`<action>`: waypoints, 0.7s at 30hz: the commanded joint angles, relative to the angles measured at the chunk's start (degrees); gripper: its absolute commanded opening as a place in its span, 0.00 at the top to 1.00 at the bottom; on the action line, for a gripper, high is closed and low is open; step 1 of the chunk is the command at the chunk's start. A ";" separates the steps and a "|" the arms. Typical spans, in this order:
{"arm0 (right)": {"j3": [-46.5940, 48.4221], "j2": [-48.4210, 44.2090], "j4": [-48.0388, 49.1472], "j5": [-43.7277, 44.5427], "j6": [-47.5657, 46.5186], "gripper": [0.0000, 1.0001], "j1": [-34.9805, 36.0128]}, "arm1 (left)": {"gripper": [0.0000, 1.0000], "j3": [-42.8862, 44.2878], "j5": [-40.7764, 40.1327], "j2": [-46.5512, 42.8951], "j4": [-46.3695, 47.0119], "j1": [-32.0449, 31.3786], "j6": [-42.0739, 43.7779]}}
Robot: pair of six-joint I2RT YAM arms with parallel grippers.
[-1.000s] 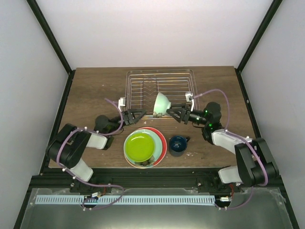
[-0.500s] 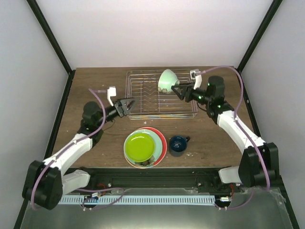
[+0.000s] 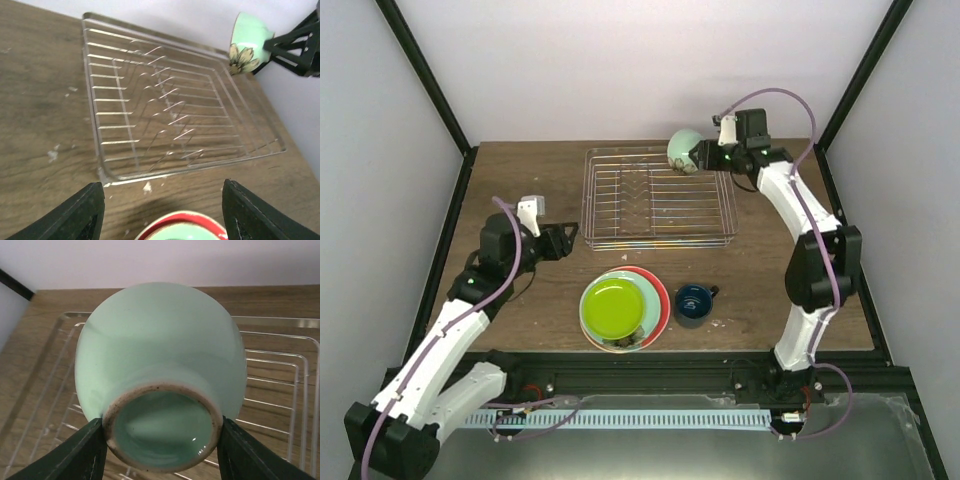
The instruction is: Load the mixed dishes into the dish rack
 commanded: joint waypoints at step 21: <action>25.70 19.67 -26.11 15.42 -8.79 0.55 -0.39 | 0.31 0.20 -10.74 -8.24 -17.95 0.19 4.30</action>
